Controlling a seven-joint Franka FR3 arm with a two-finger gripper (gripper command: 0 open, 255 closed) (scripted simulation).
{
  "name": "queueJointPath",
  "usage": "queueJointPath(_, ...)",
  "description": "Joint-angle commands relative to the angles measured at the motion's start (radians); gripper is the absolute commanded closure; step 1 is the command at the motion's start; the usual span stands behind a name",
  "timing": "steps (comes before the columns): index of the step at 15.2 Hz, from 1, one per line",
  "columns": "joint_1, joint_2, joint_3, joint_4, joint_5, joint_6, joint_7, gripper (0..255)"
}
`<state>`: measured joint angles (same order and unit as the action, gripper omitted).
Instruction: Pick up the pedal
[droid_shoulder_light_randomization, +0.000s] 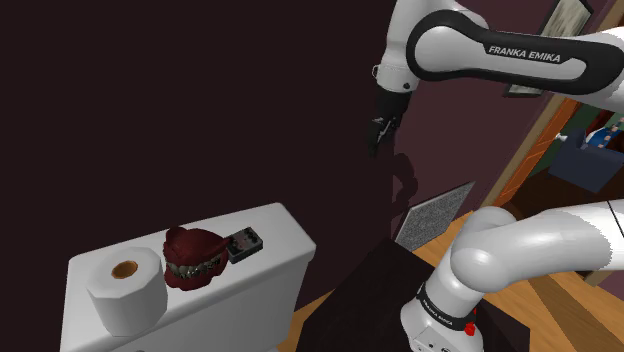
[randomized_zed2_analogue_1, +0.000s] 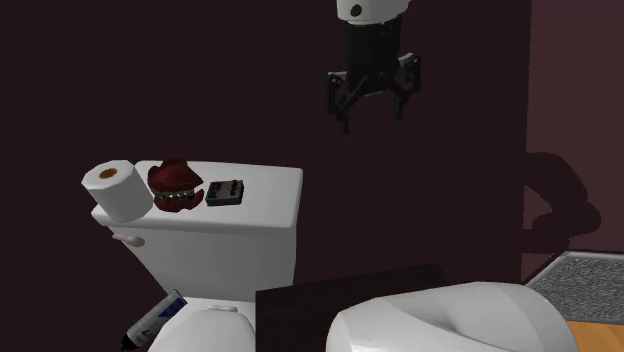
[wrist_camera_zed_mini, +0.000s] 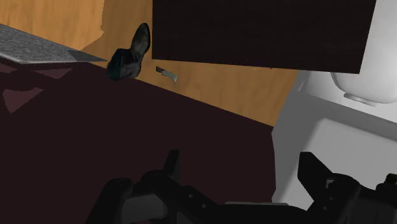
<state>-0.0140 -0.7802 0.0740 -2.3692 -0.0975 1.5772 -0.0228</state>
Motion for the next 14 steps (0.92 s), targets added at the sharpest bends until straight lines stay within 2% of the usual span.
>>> queueJointPath(1, 0.000, 0.000, 0.000, 0.000, 0.000, 0.000, 0.000, 0)
queueJointPath(7, -0.022, -0.008, 0.193, -0.071, 0.107, 0.056, 0.356, 0)
queueJointPath(14, -0.082, 0.114, 0.438, -0.048, 0.206, 0.149, 0.777, 0)
